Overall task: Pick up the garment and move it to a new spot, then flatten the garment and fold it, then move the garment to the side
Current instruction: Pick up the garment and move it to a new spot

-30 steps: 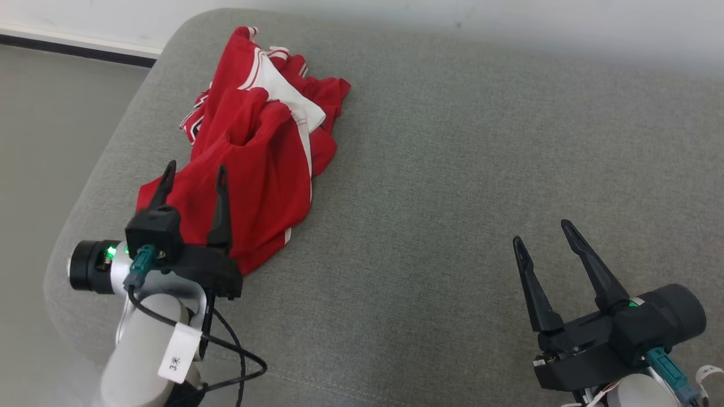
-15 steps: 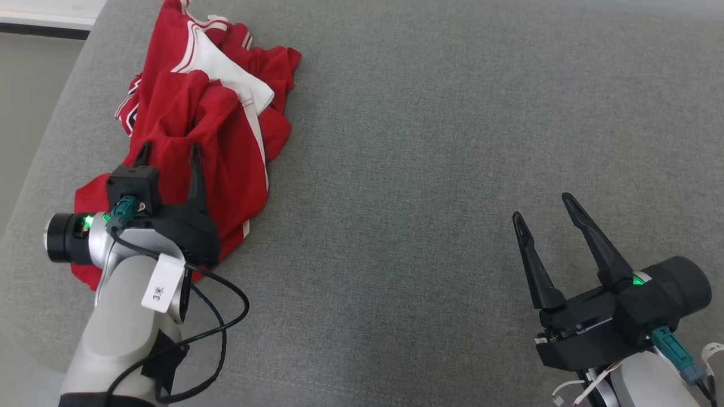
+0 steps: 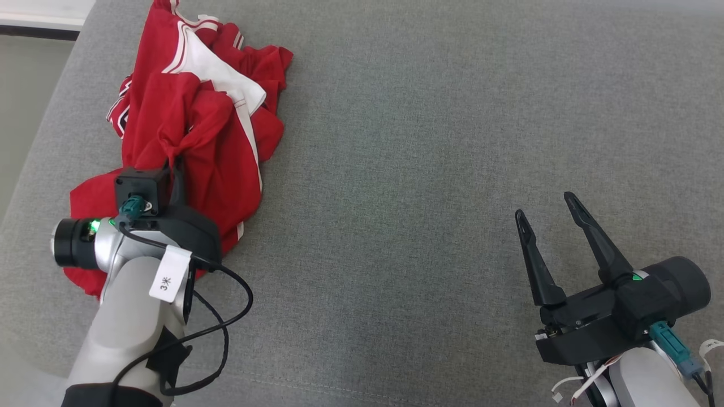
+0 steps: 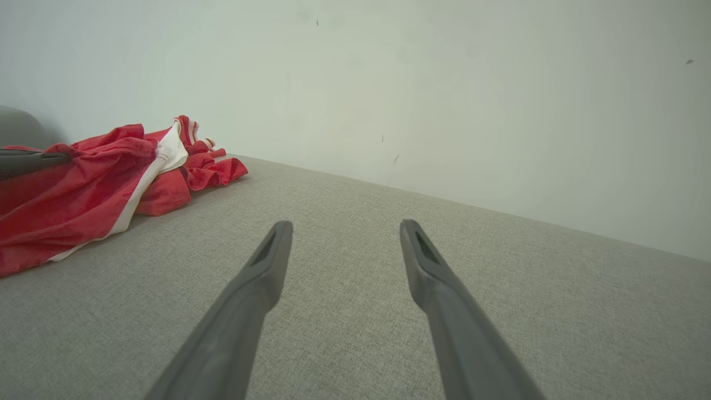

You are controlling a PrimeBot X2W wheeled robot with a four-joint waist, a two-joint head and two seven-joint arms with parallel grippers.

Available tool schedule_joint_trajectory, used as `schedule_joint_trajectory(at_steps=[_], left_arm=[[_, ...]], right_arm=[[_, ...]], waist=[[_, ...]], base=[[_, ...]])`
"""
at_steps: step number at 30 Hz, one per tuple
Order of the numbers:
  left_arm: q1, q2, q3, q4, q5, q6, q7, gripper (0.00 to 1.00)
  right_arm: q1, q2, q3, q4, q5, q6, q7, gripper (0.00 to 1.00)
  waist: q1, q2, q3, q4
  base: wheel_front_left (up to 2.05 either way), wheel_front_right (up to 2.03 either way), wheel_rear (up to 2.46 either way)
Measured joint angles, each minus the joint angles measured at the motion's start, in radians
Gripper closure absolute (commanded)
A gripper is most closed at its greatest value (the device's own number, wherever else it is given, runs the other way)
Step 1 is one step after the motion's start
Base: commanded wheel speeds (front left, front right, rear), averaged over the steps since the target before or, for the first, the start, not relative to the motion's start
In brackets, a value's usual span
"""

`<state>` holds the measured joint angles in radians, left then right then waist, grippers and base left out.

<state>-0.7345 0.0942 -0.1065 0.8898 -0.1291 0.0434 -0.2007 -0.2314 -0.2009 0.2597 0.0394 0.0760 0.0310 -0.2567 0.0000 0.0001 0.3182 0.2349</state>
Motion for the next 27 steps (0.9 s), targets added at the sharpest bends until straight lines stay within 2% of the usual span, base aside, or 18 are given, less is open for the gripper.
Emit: schedule_joint_trajectory(at_steps=[10,14,21,27], left_arm=[[0.000,-0.021,-0.014,-0.005,0.000,-0.019,-0.032,1.00],[-0.004,-0.036,-0.024,-0.036,-0.008,-0.040,-0.041,1.00],[-0.026,-0.064,-0.033,-0.108,-0.060,-0.071,-0.049,1.00],[-0.056,-0.065,-0.065,-0.159,-0.072,-0.089,-0.049,1.00]], right_arm=[[0.000,0.033,-0.002,0.040,0.012,-0.004,0.000,0.00],[0.000,0.051,0.000,0.062,0.014,-0.005,0.000,0.00],[0.010,0.074,0.004,0.091,0.032,-0.011,0.000,0.00],[0.021,0.090,0.015,0.100,0.033,-0.015,0.000,0.00]], waist=[[-0.0001,0.0000,-0.049,-0.003],[-0.0002,0.0000,-0.075,-0.016],[-0.0002,0.0000,-0.116,-0.066],[-0.0002,0.0000,-0.146,-0.132]], base=[[0.00,0.00,0.00],[0.00,0.00,0.00],[0.00,0.00,0.00],[0.00,0.00,0.00]])
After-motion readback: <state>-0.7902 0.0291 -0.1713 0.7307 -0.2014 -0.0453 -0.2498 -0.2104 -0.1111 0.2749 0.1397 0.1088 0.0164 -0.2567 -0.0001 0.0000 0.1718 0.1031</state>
